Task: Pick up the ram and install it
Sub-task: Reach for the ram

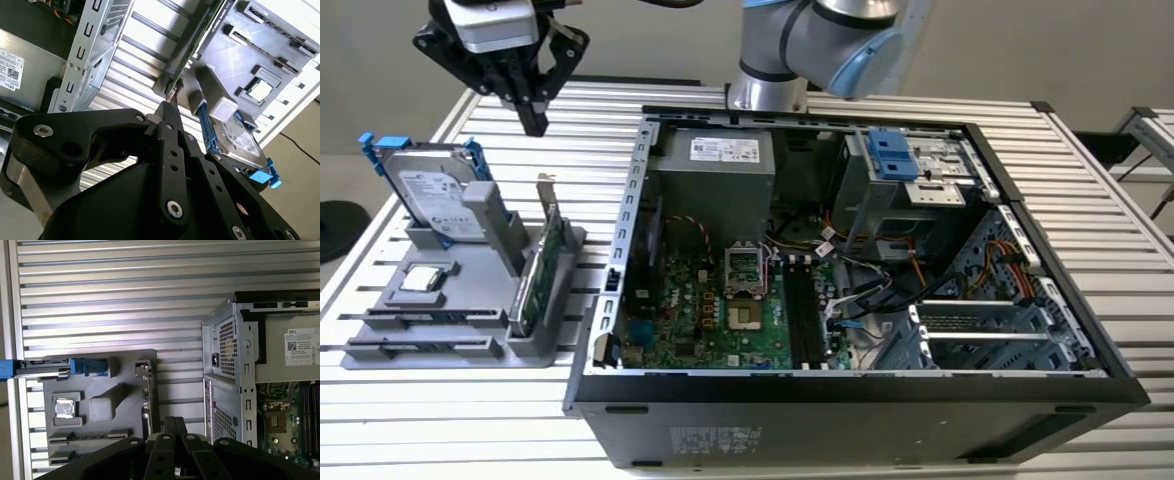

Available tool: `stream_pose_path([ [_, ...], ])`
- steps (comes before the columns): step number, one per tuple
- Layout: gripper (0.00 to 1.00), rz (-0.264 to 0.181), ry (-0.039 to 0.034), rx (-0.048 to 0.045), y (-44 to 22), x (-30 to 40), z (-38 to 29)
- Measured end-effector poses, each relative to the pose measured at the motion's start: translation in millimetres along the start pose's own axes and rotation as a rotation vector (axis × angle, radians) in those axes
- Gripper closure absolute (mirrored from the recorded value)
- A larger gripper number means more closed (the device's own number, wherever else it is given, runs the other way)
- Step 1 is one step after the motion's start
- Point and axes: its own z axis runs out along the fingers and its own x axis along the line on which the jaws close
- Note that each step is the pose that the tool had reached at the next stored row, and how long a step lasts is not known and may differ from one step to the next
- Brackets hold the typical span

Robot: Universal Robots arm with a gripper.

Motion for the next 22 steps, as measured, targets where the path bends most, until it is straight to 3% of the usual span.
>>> stream_pose_path([
  [22, 1.0, 0.0, 0.0, 0.0, -1.2, 17.9, -0.4],
])
